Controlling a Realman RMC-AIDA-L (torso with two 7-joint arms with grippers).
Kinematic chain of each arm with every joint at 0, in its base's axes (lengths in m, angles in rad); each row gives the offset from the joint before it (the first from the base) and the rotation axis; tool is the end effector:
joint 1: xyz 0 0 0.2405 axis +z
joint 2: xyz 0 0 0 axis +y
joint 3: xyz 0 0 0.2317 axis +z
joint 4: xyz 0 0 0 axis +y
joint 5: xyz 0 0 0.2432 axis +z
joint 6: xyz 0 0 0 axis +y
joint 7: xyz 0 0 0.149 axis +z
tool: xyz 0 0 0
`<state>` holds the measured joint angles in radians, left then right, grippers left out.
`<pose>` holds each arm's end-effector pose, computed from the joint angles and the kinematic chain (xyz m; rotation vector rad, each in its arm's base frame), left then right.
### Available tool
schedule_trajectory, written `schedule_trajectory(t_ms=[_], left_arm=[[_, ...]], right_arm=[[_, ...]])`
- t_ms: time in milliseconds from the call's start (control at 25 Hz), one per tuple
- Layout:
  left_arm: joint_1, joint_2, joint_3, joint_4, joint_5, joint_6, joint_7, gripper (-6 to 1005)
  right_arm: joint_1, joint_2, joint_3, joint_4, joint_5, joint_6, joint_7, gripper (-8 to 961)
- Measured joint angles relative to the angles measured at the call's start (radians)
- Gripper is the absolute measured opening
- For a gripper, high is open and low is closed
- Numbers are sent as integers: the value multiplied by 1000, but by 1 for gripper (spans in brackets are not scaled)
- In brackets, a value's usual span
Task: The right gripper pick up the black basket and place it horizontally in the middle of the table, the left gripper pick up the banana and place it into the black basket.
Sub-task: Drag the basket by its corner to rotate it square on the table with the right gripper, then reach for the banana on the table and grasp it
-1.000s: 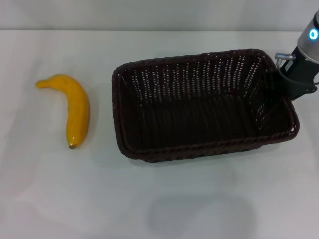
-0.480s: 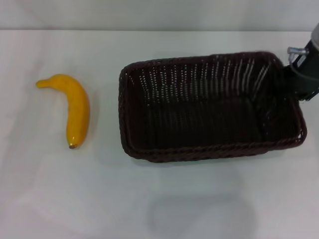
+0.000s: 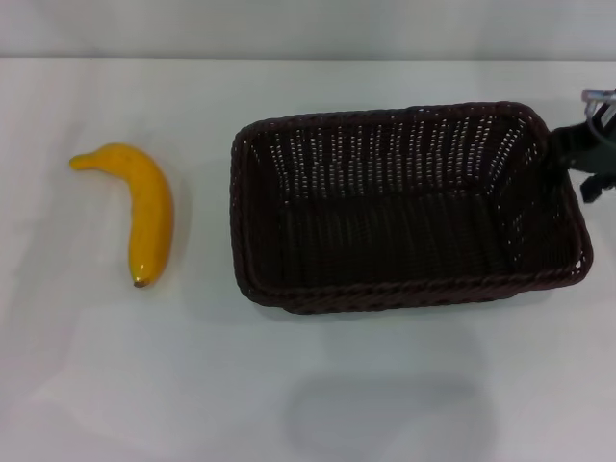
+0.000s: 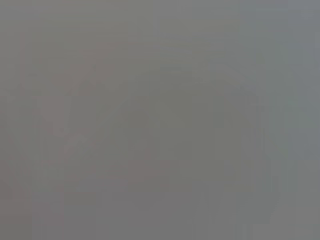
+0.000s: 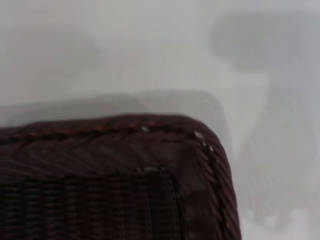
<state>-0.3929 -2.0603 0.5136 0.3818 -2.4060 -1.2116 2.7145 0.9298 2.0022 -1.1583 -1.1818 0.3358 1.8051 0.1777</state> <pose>-0.3691 0.3509 0.1386 -1.2584 -0.3652 -0.7383 0.1218 0.4115 0.0692 -1.8692 1.7319 -0.4766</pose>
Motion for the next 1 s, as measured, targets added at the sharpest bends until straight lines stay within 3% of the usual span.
schedule_trajectory(t_ms=[160,240,280,320,440,560,640,680,720,800,1000], left_arm=[[0,-1,2,-6,24,16,-54,862],[1,-1,3,-1,56,20,-92,862],[2,2,3,3,92,33,-149,862],[2,2,3,3,92,33,-149,862],[14,6,5,55,171,52,-318,863],[36,-4,5,150,246,55,-473,863],[51,-11,5,233,317,56,-622,863],[58,-13,5,275,354,56,-710,863],[62,-14,5,310,392,56,-790,862],[66,-11,5,379,482,56,-974,862],[51,20,5,526,743,56,-1427,862]], right_arm=[[-77,3,-3,-169,15,-5,-39,427],[-147,5,-2,-291,20,-41,-86,428],[-215,8,1,-371,35,-102,-139,428],[-215,8,1,-371,35,-102,-139,428],[-362,8,12,-468,117,-275,-264,429],[-488,5,80,-481,273,-463,-457,430],[-557,6,144,-440,419,-583,-635,430],[-608,6,188,-368,568,-685,-834,431],[-608,6,188,-368,568,-685,-834,431],[-635,5,228,-270,719,-763,-1038,431],[-610,3,393,134,1115,-826,-1673,432]])
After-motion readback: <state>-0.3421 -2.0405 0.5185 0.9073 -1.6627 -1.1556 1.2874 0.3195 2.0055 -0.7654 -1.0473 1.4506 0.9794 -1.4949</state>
